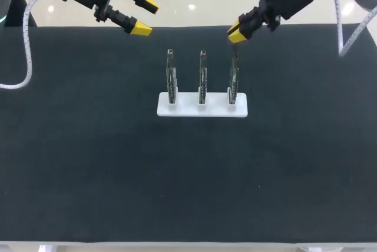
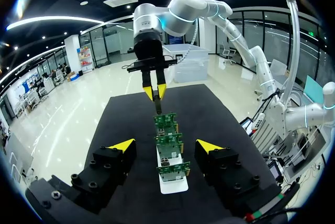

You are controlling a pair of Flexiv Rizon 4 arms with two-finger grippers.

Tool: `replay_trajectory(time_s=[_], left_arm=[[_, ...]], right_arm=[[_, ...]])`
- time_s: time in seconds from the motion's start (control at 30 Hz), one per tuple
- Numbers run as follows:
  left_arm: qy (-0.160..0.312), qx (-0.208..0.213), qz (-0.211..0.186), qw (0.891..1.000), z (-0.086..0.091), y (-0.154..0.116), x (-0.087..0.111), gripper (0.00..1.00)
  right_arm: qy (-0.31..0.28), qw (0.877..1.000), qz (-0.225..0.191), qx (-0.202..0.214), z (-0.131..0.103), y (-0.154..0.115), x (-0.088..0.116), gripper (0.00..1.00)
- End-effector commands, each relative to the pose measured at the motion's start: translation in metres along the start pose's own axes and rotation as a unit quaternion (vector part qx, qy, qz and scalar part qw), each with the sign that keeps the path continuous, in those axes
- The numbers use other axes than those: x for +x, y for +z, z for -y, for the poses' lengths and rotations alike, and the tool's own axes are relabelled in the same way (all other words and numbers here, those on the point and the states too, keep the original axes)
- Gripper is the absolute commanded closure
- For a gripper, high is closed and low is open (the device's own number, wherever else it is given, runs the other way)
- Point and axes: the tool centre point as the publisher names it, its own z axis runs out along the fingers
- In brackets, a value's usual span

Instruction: Pick up the optical module with the left hand, and insert it into the network port with the right hand.

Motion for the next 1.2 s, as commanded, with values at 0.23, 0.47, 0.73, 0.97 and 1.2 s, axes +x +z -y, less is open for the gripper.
replay_trajectory(time_s=[0.23, 0.47, 0.73, 0.97, 1.2], left_arm=[[0.0, 0.001, -0.002, 1.0, -0.0005, -0.0001, -0.0004, 0.0], [0.0, 0.001, -0.002, 1.0, -0.0005, -0.0001, -0.0004, 0.0], [0.0, 0.001, -0.002, 1.0, -0.0005, -0.0001, -0.0004, 0.0], [0.0, 0.001, -0.002, 1.0, -0.0005, -0.0001, -0.0004, 0.0], [0.0, 0.001, -0.002, 1.0, -0.0005, -0.0001, -0.0004, 0.0]], right_arm=[[-0.001, 1.0, 0.003, 0.001, -0.0004, 0.0001, 0.0016, 1.0], [-0.005, 1.0, 0.007, 0.002, 0.0014, 0.0026, 0.0042, 1.0], [-0.006, 1.0, 0.006, 0.002, 0.002, 0.0014, 0.0031, 1.0], [-0.005, 1.0, 0.004, 0.001, 0.0018, 0.0002, 0.0027, 1.0], [-0.004, 1.0, 0.003, 0.0, 0.0011, -0.0003, 0.0028, 1.0]])
